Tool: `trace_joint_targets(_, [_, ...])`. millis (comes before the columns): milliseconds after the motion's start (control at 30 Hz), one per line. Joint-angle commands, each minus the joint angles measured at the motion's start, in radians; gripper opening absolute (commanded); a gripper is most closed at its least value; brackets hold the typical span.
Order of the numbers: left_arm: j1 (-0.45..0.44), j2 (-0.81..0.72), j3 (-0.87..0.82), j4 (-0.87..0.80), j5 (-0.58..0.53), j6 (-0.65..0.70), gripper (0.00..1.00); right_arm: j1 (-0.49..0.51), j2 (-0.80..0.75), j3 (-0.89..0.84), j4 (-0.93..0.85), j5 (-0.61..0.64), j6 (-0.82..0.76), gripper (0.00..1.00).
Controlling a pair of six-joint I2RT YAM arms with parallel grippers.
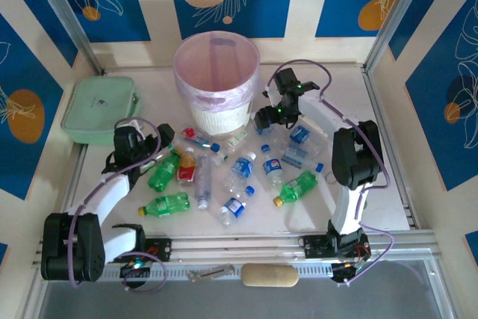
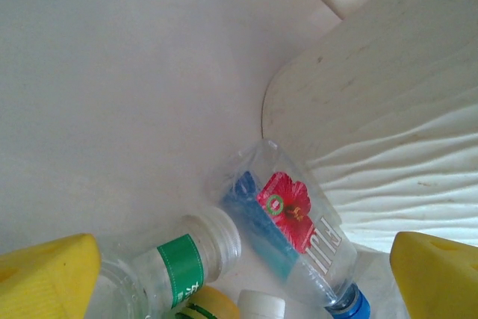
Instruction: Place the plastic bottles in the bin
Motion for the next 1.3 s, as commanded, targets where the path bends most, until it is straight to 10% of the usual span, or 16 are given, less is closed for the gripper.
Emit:
trace_joint_targets(0, [-0.012,0.007,-0.005,0.056,0.038,-0.033,0.99,0.000,0.055,0.053,-0.031,0.045,-0.038,0.84])
trace_joint_targets(800, [-0.031,-0.004,-0.017,0.077,0.029,-0.061,0.99,0.063,0.195,0.047,-0.021,0.100,-0.029,0.92])
trace_joint_targets(1267, [-0.035,-0.021,-0.014,0.067,0.018,-0.067,0.99,0.057,0.210,0.033,0.009,0.087,-0.009,0.80])
